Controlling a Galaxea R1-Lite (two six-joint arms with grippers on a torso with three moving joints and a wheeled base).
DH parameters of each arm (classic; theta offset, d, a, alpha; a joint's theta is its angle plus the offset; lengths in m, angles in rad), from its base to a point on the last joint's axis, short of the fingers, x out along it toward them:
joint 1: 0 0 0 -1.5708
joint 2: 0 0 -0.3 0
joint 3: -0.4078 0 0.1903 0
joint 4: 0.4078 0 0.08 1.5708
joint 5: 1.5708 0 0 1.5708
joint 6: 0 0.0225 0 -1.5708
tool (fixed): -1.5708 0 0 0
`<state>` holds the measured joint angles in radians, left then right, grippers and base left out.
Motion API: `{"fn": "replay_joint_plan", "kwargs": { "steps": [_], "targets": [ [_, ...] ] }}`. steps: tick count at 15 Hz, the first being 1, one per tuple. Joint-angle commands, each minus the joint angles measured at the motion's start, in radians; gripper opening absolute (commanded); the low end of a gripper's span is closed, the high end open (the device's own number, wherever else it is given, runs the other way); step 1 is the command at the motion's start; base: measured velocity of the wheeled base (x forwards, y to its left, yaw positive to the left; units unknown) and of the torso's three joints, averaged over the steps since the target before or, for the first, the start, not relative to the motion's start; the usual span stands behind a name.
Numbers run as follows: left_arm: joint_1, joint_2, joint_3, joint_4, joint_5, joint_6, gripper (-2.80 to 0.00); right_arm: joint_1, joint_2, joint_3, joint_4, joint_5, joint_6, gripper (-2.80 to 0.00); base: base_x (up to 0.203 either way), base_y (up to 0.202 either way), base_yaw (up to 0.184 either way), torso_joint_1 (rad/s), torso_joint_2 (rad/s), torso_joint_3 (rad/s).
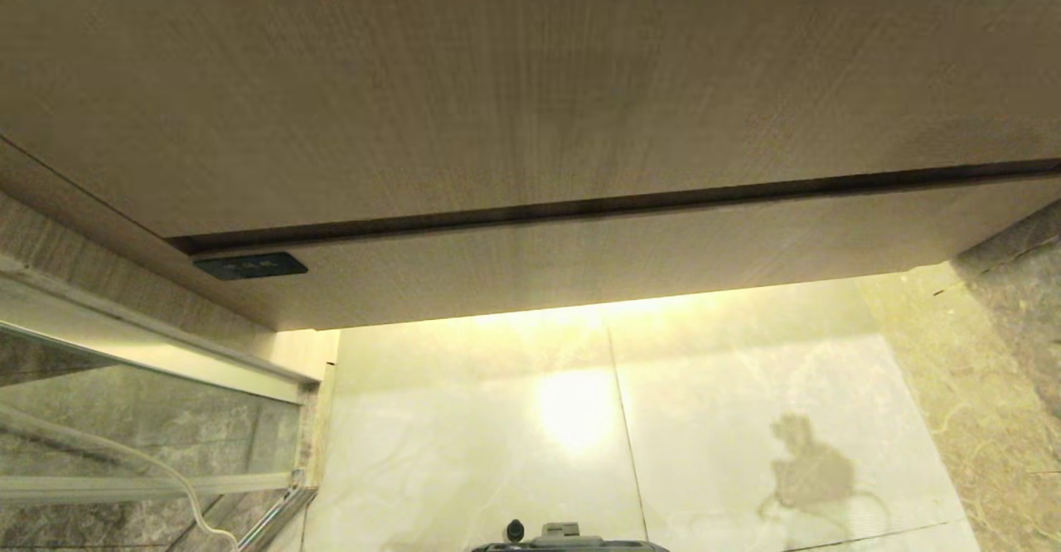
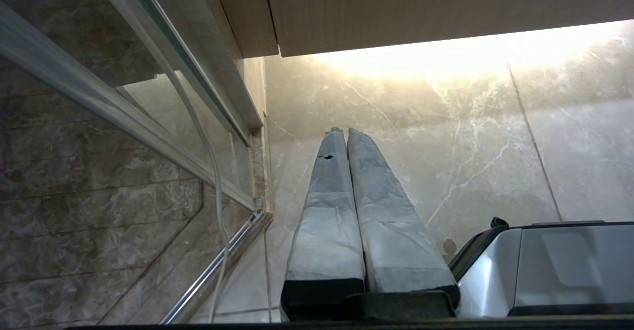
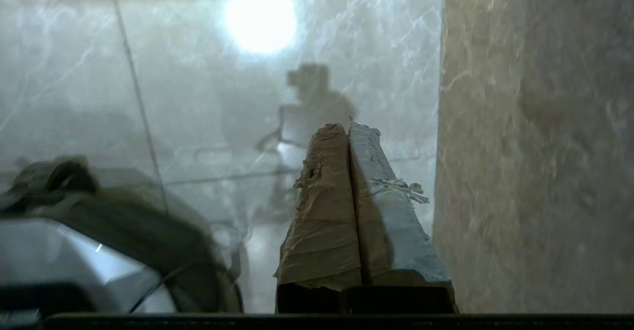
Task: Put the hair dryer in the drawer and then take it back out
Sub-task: Close the drawer, then pull open the drawer
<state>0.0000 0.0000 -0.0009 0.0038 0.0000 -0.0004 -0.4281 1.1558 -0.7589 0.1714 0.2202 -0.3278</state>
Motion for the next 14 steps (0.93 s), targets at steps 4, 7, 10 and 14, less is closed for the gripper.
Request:
{"fn": "replay_joint_plan", "kwargs": {
  "steps": [4, 7, 10, 14],
  "targets": [
    [0.000, -0.002, -0.001, 0.001, 0.000, 0.000, -2.80, 0.026, -0.328, 0.172, 0.061, -0.005, 0.019, -2.80, 0.000, 0.000, 0.000, 0.000, 0.00, 0.000],
    [0.000, -0.001, 0.000, 0.001, 0.000, 0.000, -2.80, 0.119, -0.533, 0.309, 0.034, -0.009, 0.064, -2.80, 0.000, 0.000, 0.000, 0.000, 0.00, 0.000],
    [0.000, -0.002, -0.001, 0.001, 0.000, 0.000, -2.80, 0.264, -0.722, 0.495, -0.051, -0.033, 0.141, -2.80, 0.000, 0.000, 0.000, 0.000, 0.00, 0.000],
    [0.000, -0.001, 0.001, 0.000, 0.000, 0.000, -2.80, 0.387, -0.913, 0.719, -0.210, -0.141, 0.210, -2.80, 0.000, 0.000, 0.000, 0.000, 0.00, 0.000]
  ]
}}
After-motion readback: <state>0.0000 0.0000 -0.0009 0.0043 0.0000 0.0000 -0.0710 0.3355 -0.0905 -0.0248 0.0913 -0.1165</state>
